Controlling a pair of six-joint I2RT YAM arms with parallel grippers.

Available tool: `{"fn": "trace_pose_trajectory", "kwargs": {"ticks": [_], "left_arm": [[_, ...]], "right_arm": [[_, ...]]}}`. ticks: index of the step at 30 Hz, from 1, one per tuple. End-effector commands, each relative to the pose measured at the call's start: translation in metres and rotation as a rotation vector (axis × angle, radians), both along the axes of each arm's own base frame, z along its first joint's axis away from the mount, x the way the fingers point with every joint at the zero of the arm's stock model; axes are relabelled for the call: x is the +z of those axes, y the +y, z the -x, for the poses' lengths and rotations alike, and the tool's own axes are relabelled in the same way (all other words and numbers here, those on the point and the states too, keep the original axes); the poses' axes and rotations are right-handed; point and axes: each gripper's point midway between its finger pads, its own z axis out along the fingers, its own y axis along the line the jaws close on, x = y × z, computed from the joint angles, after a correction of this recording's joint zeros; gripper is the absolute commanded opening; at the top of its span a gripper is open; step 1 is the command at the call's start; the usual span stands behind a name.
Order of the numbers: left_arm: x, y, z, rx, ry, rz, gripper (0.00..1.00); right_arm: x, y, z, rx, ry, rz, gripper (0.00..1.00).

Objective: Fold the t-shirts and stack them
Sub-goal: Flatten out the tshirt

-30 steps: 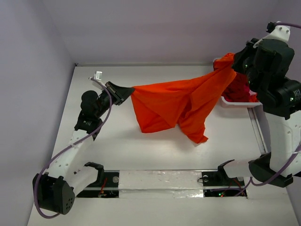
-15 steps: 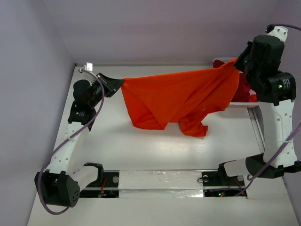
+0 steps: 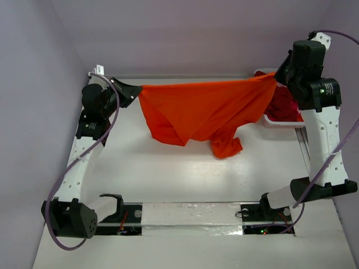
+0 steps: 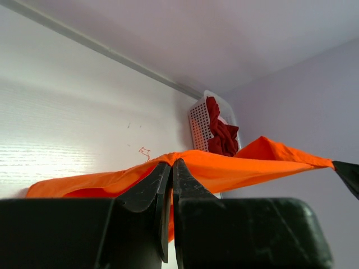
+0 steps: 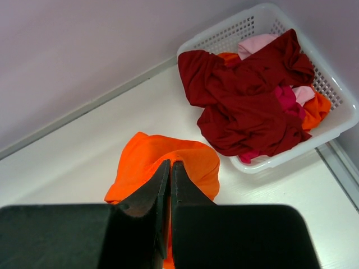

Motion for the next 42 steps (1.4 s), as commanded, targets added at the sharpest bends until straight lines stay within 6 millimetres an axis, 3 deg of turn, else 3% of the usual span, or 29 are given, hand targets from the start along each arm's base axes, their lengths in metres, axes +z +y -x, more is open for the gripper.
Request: {"fn": "trace_pose_trajectory", "kwargs": {"ticks": [1,10,15,17,18,20,21,25,29,32,35,36,38,42], "left_arm": [[0.047,0.009,0.008,0.031,-0.123,-0.022,0.00],[0.058,0.007,0.033,0.007,-0.192,-0.007,0.00],[0.063,0.005,0.058,-0.017,-0.236,-0.008,0.00],[0.070,0.006,0.073,-0.019,-0.275,-0.017,0.00],[0.067,0.006,0.077,-0.020,-0.273,-0.018,0.00],[0.070,0.008,0.091,-0.017,-0.298,-0.024,0.00],[0.071,0.007,0.096,-0.021,-0.309,-0.023,0.00],[0.092,0.010,0.126,-0.020,-0.398,-0.028,0.00],[0.118,0.013,0.173,-0.021,-0.512,-0.040,0.00],[0.126,0.014,0.204,-0.023,-0.583,-0.037,0.00],[0.125,0.017,0.225,-0.014,-0.631,-0.027,0.00],[0.115,0.018,0.223,-0.005,-0.602,-0.026,0.00],[0.114,0.021,0.232,0.009,-0.612,-0.023,0.00],[0.111,0.029,0.240,0.056,-0.588,-0.008,0.00]], "right_arm": [[0.025,-0.005,0.007,-0.007,-0.104,-0.015,0.00],[0.050,0.015,0.041,0.133,-0.181,-0.072,0.00],[0.036,0.026,0.063,0.205,-0.161,-0.104,0.00],[0.045,0.025,0.085,0.223,-0.218,-0.100,0.00],[0.035,0.025,0.089,0.229,-0.201,-0.094,0.00],[0.042,0.023,0.112,0.241,-0.253,-0.093,0.00],[0.034,0.025,0.116,0.256,-0.245,-0.097,0.00],[0.036,0.026,0.148,0.286,-0.303,-0.105,0.00],[0.042,0.025,0.182,0.312,-0.363,-0.113,0.00],[0.048,0.025,0.211,0.338,-0.427,-0.112,0.00],[0.050,0.026,0.238,0.369,-0.486,-0.116,0.00],[0.049,0.027,0.244,0.376,-0.496,-0.123,0.00],[0.048,0.027,0.261,0.390,-0.532,-0.125,0.00],[0.044,0.025,0.275,0.391,-0.542,-0.132,0.00]]}}
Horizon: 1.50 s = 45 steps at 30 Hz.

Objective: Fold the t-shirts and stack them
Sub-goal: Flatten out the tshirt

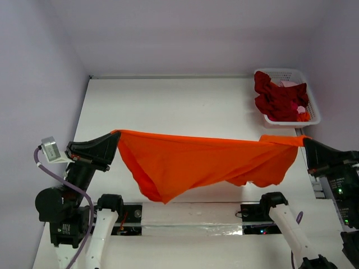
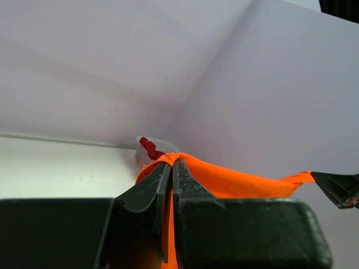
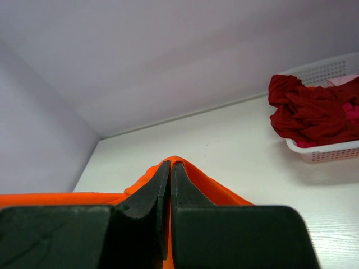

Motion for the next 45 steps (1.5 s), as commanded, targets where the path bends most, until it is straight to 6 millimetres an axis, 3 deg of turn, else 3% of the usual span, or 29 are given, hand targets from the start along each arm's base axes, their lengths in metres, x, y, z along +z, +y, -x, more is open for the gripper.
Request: {"fn": "trace_pose_trajectory", "kwargs": {"ticks": [1,5,8,10,13,17,19,20,23,24,26,27,28,29,30,31,32,34,35,38,41,45], "left_arm": [[-0.003,0.009,-0.002,0.055,0.023,0.026,0.00],[0.010,0.015,0.001,0.082,-0.002,0.045,0.00],[0.015,0.018,-0.010,0.110,-0.007,0.033,0.00],[0.006,0.023,-0.028,0.155,0.027,0.027,0.00],[-0.023,0.026,-0.073,0.186,0.130,0.028,0.00],[-0.076,0.026,-0.142,0.218,0.306,0.004,0.00],[-0.087,0.027,-0.162,0.236,0.333,-0.001,0.00],[-0.102,0.027,-0.180,0.246,0.386,-0.014,0.00],[-0.105,0.028,-0.204,0.260,0.392,-0.021,0.00],[-0.110,0.029,-0.219,0.274,0.412,-0.031,0.00],[-0.128,0.033,-0.242,0.294,0.467,-0.043,0.00],[-0.126,0.036,-0.250,0.303,0.465,-0.040,0.00],[-0.131,0.034,-0.256,0.294,0.485,-0.037,0.00],[-0.147,0.037,-0.268,0.298,0.532,-0.034,0.00],[-0.148,0.036,-0.273,0.292,0.541,-0.028,0.00],[-0.153,0.035,-0.278,0.288,0.562,-0.017,0.00],[-0.164,0.034,-0.286,0.285,0.592,-0.018,0.00],[-0.161,0.032,-0.296,0.279,0.601,-0.016,0.00],[-0.171,0.032,-0.304,0.281,0.629,-0.029,0.00],[-0.169,0.032,-0.316,0.284,0.640,-0.042,0.00],[-0.174,0.033,-0.321,0.287,0.649,-0.054,0.00],[-0.201,0.038,-0.328,0.317,0.720,-0.068,0.00]], "right_arm": [[0.008,0.002,0.004,0.014,-0.038,-0.007,0.00],[0.018,0.008,-0.008,0.033,-0.046,-0.005,0.00],[0.023,0.012,-0.026,0.041,-0.045,-0.010,0.00],[0.025,0.013,-0.045,0.030,-0.046,-0.015,0.00],[0.008,0.020,-0.089,0.032,0.020,-0.014,0.00],[-0.007,0.026,-0.140,0.026,0.085,-0.006,0.00],[-0.006,0.027,-0.158,0.015,0.080,-0.006,0.00],[-0.007,0.028,-0.167,0.014,0.086,-0.007,0.00],[-0.015,0.035,-0.202,0.023,0.128,-0.003,0.00],[-0.027,0.041,-0.221,0.038,0.175,-0.005,0.00],[-0.027,0.046,-0.239,0.051,0.180,-0.020,0.00],[-0.032,0.049,-0.248,0.060,0.193,-0.026,0.00],[-0.045,0.054,-0.267,0.067,0.229,-0.035,0.00],[-0.049,0.055,-0.276,0.066,0.243,-0.038,0.00],[-0.055,0.063,-0.283,0.104,0.267,-0.040,0.00],[-0.074,0.067,-0.300,0.108,0.326,-0.035,0.00],[-0.069,0.069,-0.305,0.113,0.325,-0.034,0.00],[-0.075,0.071,-0.314,0.123,0.354,-0.017,0.00],[-0.080,0.072,-0.321,0.123,0.370,-0.007,0.00],[-0.079,0.073,-0.324,0.135,0.388,0.017,0.00],[-0.074,0.078,-0.319,0.166,0.388,0.024,0.00],[-0.072,0.080,-0.310,0.186,0.392,0.023,0.00]]}}
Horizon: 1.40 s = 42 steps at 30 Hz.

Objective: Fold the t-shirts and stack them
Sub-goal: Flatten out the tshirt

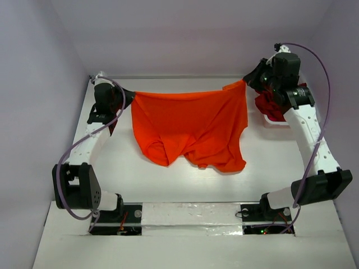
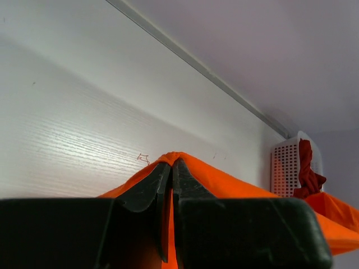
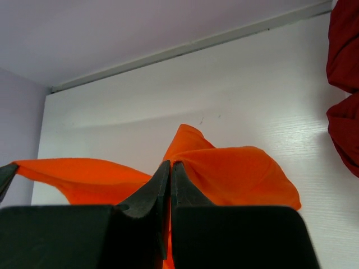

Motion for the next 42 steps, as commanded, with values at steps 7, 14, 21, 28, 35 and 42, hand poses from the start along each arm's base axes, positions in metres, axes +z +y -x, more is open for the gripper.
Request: {"fn": "trace_pose_trajectory", "kwargs": {"ticks": [7,14,21,28,35,42], "left_arm": [[-0.063,0.016,-0.049,0.060,0.179,-0.027,0.00],[-0.074,0.019,-0.074,0.058,0.218,-0.060,0.09],[-0.085,0.012,-0.076,0.024,0.252,-0.044,0.70],[-0.087,-0.028,-0.049,-0.146,0.227,0.067,0.98],[-0.080,-0.119,-0.041,-0.563,0.165,0.279,0.87],[-0.031,-0.163,-0.009,-0.798,-0.001,0.508,0.83]], "right_arm": [[0.049,0.013,0.012,0.071,-0.112,-0.055,0.00],[0.067,0.028,0.007,0.114,-0.123,-0.057,0.00],[0.073,0.041,0.005,0.142,-0.118,-0.044,0.00],[0.069,0.047,0.001,0.158,-0.111,-0.038,0.00],[0.080,0.052,-0.002,0.170,-0.124,-0.041,0.00],[0.081,0.046,-0.001,0.148,-0.127,-0.018,0.00]]}}
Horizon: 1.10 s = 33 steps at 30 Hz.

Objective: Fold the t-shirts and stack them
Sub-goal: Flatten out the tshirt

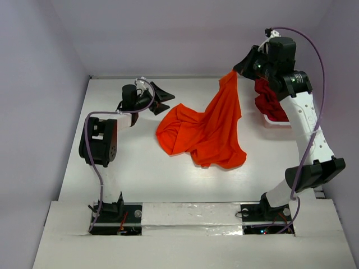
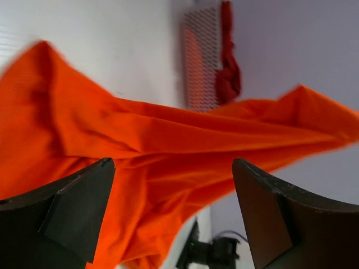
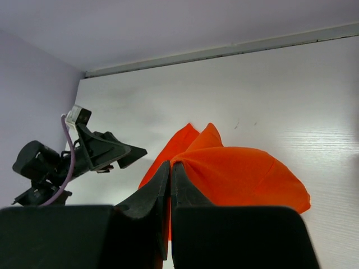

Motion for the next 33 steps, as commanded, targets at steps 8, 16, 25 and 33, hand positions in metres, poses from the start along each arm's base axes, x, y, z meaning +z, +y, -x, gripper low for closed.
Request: {"fn": "trace_pose_trajectory", "kwargs": {"ticks": [8,16,25,33], "left_arm": [[0.048,-0.040,0.040,-0.177,-0.113,0.141,0.83],[0.000,-0.036,0.022,-0.138,-0.033,0.008,0.85],[-0.044,-0.025,-0.003,-0.090,0.013,-0.176,0.89],[-0.067,-0.026,-0.002,-0.093,0.054,-0.171,0.89]], "right_arm": [[0.039,0.004,0.003,0.016,-0.112,-0.016,0.00],[0.044,0.003,0.004,0.017,-0.123,-0.014,0.00],[0.044,0.003,0.008,0.018,-0.127,-0.017,0.00],[0.043,0.003,0.008,0.019,-0.128,-0.019,0.00]]}}
